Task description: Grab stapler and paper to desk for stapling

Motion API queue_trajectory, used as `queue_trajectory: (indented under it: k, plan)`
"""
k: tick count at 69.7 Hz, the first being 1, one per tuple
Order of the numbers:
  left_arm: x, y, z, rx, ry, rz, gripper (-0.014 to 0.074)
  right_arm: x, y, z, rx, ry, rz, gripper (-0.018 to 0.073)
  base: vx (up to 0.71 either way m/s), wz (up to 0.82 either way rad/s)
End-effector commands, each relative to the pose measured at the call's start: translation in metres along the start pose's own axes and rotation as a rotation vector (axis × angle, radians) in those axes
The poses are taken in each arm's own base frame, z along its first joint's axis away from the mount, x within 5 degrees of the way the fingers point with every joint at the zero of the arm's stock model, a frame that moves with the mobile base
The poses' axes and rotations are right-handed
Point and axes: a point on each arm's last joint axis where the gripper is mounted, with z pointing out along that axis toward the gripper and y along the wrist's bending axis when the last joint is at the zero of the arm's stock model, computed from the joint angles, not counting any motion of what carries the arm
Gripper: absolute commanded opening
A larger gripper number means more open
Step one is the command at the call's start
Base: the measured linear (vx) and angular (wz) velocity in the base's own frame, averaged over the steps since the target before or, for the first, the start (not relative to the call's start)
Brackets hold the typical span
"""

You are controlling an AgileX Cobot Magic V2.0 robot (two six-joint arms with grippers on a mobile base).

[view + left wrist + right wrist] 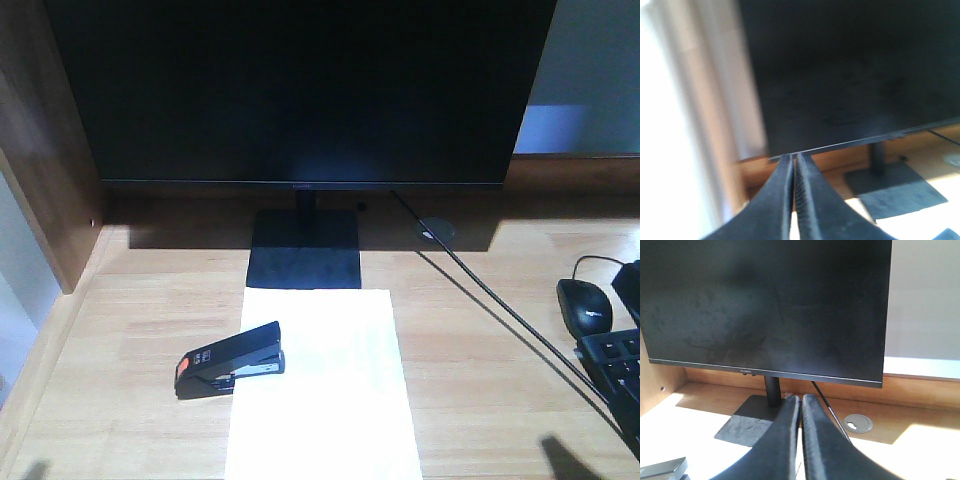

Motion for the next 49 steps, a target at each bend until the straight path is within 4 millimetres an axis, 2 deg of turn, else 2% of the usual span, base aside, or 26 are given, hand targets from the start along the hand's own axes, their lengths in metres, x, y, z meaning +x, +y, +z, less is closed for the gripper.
queue_trajectory:
  k: [1,19,36,49]
  plan:
    - [-0.002,0.002,-0.009,-0.040,-0.098,-0.023,-0.0006,-0.010,-0.001,0.000,0.012,-0.022,-0.057,-0.0006,0.00,0.00]
    - [0.046,-0.001,-0.025,-0.096,-0.109,-0.063,-0.0006,-0.010,-0.001,0.000,0.012,-0.022,-0.057,-0.0006,0.00,0.00]
    - [0.092,-0.004,-0.020,-0.111,-0.015,-0.106,-0.0006,-0.010,-0.001,0.000,0.012,-0.022,-0.057,-0.0006,0.00,0.00]
    - [0.097,-0.005,-0.019,-0.105,0.041,-0.120,-0.0006,-0.010,-0.001,0.000,0.012,-0.022,-0.057,-0.0006,0.00,0.00]
